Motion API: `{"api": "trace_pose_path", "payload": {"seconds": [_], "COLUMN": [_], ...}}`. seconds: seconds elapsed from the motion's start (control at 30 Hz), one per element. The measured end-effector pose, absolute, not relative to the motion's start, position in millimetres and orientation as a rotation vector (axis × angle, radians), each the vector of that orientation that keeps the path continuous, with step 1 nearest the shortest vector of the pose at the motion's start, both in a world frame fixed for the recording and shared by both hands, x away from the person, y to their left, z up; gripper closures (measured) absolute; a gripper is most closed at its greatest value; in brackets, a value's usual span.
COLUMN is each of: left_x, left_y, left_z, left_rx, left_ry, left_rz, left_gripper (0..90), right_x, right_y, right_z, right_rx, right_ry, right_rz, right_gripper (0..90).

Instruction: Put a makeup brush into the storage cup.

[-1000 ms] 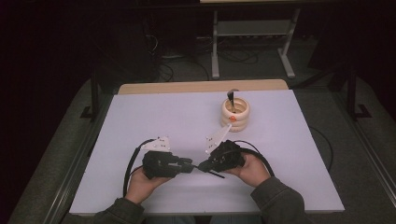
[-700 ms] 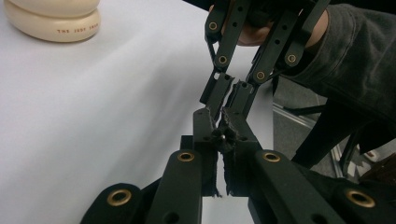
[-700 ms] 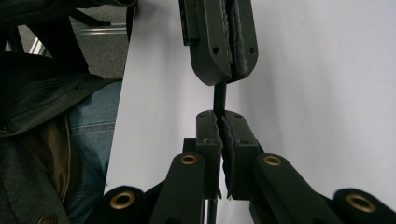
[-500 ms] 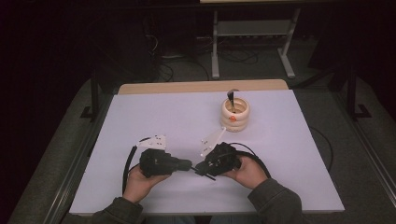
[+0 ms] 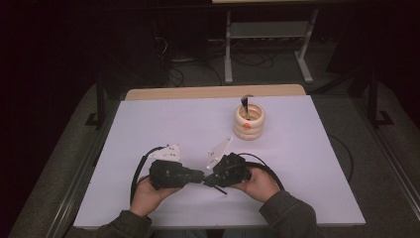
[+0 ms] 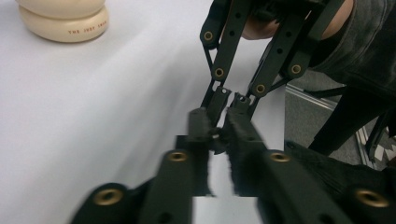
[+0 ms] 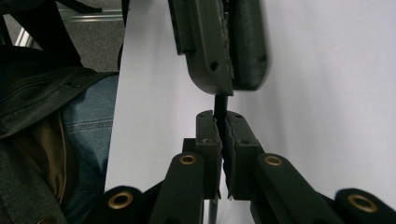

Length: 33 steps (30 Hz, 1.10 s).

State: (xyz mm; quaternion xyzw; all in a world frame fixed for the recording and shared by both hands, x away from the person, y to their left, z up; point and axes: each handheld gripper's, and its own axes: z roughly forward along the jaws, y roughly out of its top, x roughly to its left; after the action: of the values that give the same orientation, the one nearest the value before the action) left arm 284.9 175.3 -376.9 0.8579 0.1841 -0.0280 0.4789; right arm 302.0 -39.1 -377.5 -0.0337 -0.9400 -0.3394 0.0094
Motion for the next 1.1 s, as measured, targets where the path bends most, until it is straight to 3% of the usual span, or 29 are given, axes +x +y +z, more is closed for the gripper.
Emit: {"api": "trace_pose_path", "payload": {"seconds": [0.17, 1.1], "left_x": [285, 291], "left_y": [176, 181], "left_z": [-377, -383], "left_rx": [2.101, 2.114], "left_ry": [0.472, 0.545], "left_rz": [-0.056, 0.01], "left_gripper": [63.3, 51.2], "right_x": [308, 330], "right_y": [-50, -99], "right_z": [-379, -367], "right_rx": [-0.164, -0.437], "right_ry": [-2.905, -2.82], "right_rz": [-1.087, -1.213], "right_gripper": [84.6, 84.8]}}
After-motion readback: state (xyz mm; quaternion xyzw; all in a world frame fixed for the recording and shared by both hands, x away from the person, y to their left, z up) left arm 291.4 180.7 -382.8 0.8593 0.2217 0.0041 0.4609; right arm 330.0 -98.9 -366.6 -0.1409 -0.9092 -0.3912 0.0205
